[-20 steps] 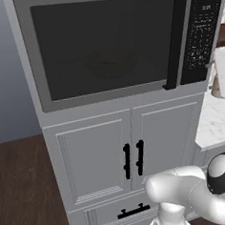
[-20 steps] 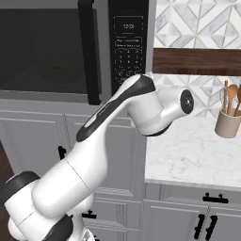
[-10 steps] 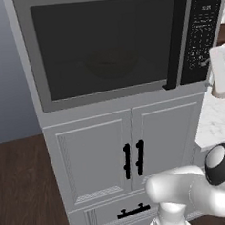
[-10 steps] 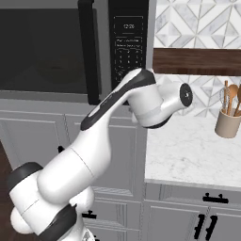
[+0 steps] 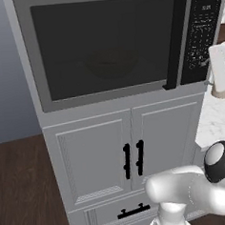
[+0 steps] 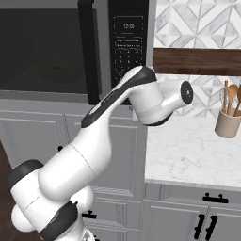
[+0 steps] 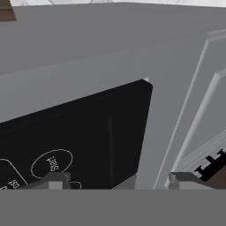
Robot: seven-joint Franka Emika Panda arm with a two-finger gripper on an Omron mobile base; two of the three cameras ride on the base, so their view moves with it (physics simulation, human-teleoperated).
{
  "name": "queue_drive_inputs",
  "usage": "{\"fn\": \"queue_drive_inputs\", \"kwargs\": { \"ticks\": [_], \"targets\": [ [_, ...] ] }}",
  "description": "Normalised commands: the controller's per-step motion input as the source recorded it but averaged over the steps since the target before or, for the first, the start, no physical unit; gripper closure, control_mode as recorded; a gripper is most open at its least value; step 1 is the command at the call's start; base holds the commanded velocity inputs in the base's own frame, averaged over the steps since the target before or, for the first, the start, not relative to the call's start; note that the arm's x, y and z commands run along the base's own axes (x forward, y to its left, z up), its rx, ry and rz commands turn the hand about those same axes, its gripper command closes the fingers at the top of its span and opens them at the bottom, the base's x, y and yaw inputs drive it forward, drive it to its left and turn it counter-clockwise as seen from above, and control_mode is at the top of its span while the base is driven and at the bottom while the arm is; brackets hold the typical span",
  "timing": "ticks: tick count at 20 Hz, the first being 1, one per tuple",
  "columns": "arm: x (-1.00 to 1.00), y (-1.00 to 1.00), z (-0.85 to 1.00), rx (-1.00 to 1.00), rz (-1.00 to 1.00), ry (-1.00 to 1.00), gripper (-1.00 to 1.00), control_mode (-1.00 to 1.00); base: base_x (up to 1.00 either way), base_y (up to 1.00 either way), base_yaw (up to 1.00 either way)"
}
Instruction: Pick the eggplant from the sink and place it in the bowl. Then pick the bowl and place it in the microwave. Then close the microwave door and press the start button.
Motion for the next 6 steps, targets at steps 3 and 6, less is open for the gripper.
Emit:
{"fn": "queue_drive_inputs", "kwargs": {
  "ticks": [3,6],
  "targets": [
    [0.02,0.00,-0.20,0.00,-0.02,-0.03,-1.00,-1.00,0.00,0.00,0.00],
    [-0.53,0.01,-0.04,0.00,-0.03,-0.10,-1.00,-1.00,0.00,0.00,0.00]
  ]
}}
